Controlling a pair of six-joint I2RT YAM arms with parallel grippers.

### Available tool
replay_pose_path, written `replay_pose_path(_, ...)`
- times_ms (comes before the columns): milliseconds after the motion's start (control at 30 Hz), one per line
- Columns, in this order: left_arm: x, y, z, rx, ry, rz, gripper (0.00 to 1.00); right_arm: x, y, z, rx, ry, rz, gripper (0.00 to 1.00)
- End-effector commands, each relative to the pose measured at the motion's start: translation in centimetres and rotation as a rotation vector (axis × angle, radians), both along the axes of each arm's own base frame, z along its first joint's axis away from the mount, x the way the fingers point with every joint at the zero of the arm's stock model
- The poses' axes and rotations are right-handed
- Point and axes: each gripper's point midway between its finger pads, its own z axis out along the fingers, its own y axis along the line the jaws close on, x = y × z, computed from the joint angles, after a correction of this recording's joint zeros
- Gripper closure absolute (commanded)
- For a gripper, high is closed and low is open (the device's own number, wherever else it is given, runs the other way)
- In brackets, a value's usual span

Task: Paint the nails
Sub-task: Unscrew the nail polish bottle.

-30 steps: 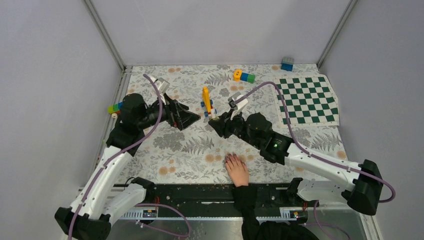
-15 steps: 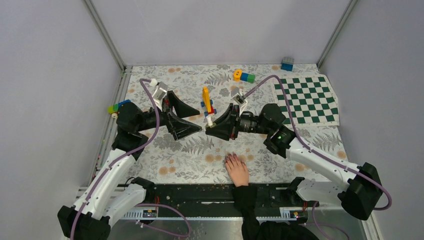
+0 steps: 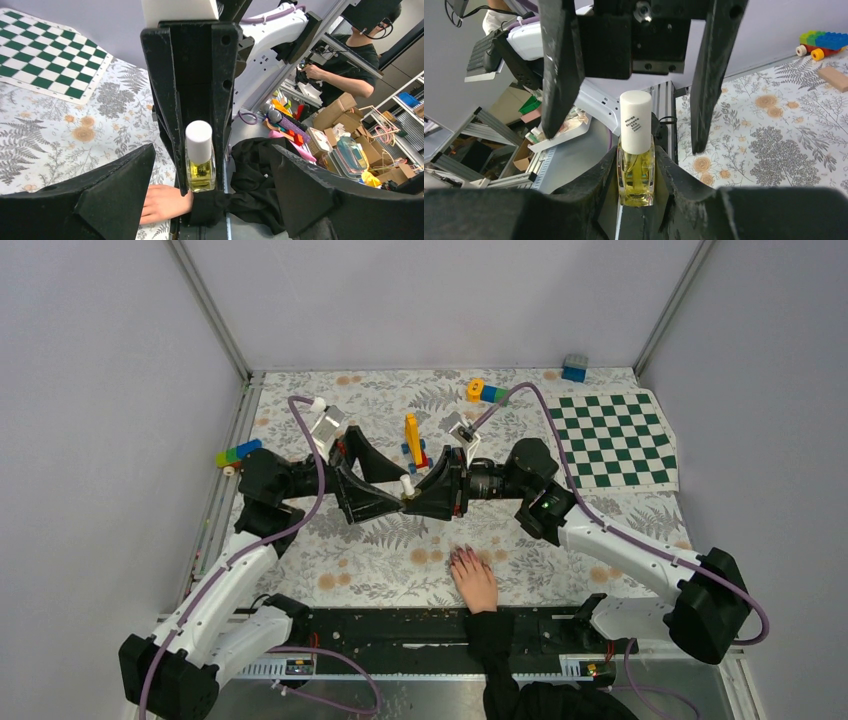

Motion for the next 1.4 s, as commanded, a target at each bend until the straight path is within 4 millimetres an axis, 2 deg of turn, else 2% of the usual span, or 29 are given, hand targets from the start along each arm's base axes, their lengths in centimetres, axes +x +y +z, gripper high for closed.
replay_pose_path(0, -0.6, -0.2, 0.3, 0.036, -0.074, 0.0, 0.14, -0.9, 0.4, 2.4, 0.039, -0.087, 0.038, 1.0)
replay_pose_path(133, -0.7, -0.3, 0.5, 0.034, -0.067, -0.011, 0.31, -0.7, 0.9, 2.0, 0.03, -0.077, 0.027, 1.0)
replay_pose_path(400, -0.7, -0.3, 0.6, 0.026, -0.059, -0.016, 0.46, -0.5, 1.6, 1.3, 0.009, -0.056, 0.026, 1.0)
replay_pose_path(567, -0.4, -0.4, 0.5, 0.025, -0.056, -0.003, 0.48, -0.5, 1.6, 0.8, -0.015, -0.069, 0.022, 1.0)
replay_pose_path(667, 0.5, -0.4, 0.4, 0.023, -0.046, 0.047, 0.48, -0.5, 1.6, 0.7, -0.022, -0.071, 0.022, 1.0)
replay_pose_path(800, 0.7, -0.5, 0.5, 0.001, -0.026, 0.054, 0.43, -0.6, 1.6, 0.6, -0.028, -0.072, 0.027, 1.0)
replay_pose_path(1033, 0.5, -0.4, 0.7, -0.002, -0.034, 0.046, 0.62, -0.8, 1.6, 0.4, -0.037, -0.069, 0.027, 1.0)
replay_pose_path(1367, 0.6, -0.4, 0.4, 0.013, -0.028, 0.047, 0.71, -0.4, 1.6, 0.6, -0.033, -0.076, -0.003, 1.0)
